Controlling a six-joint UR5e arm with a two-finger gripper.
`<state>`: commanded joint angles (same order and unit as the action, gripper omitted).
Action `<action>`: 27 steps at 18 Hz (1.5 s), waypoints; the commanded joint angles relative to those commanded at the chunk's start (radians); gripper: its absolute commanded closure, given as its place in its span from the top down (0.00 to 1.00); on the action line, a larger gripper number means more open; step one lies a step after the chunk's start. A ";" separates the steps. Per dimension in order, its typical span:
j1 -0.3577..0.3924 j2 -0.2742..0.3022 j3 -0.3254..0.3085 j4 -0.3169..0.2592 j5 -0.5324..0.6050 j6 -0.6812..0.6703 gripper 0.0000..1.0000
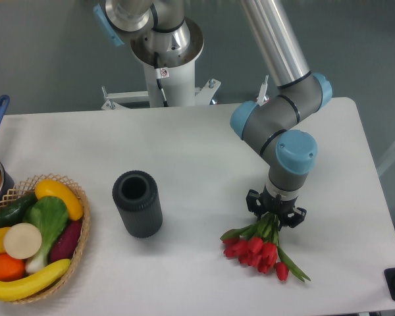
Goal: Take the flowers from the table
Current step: 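Close the gripper around the green tulip stems, then lift the gripped red tulip bouquet up off the table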
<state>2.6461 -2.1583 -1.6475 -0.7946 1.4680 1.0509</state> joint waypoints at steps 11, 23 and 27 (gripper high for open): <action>0.006 0.069 0.032 0.000 -0.015 -0.011 0.28; 0.012 0.299 0.098 0.000 -0.438 -0.199 0.29; 0.031 0.357 0.092 -0.002 -0.529 -0.259 0.29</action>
<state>2.6767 -1.8010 -1.5554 -0.7961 0.9389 0.7916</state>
